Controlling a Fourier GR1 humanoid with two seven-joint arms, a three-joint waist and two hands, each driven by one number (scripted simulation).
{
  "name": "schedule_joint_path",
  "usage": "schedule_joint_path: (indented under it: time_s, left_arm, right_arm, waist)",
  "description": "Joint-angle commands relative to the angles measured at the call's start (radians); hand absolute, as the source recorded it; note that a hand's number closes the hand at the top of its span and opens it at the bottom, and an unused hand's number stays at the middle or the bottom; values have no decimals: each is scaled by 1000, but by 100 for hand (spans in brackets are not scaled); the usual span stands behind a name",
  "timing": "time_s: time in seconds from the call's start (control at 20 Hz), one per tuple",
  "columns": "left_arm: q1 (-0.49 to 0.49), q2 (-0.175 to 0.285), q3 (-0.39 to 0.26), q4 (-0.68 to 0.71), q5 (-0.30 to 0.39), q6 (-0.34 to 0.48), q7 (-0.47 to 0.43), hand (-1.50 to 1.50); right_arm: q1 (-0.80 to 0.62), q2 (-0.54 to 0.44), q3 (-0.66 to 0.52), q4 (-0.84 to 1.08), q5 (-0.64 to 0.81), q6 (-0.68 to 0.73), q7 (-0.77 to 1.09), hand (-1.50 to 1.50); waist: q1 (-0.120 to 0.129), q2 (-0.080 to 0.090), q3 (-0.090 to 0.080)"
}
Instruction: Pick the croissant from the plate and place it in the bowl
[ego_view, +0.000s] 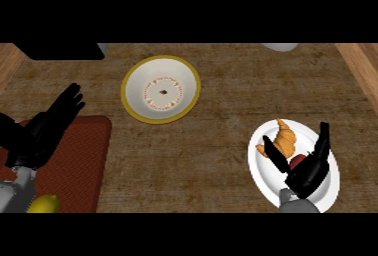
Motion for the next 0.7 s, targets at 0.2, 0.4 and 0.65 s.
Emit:
schedule_joint_path:
  time_s: [0.2, 0.4, 0.65]
  left_arm:
    - [-25, -7, -10, 8, -3, -11, 23, 0]
    - [-27, -5, -11, 23, -14, -12, 18, 0]
    - [-28, -24, -12, 25, 1, -26, 13, 0]
  right_arm:
    - [-9, 4, -70, 86, 217, 149, 338, -150]
    - [-58, -7, -67, 97, 294, 308, 522, -150]
    - [-211, -70, -77, 48, 399, 570, 814, -150]
  waist:
    - [7, 6, -2]
    - [19, 9, -4]
    - [28, -2, -2]
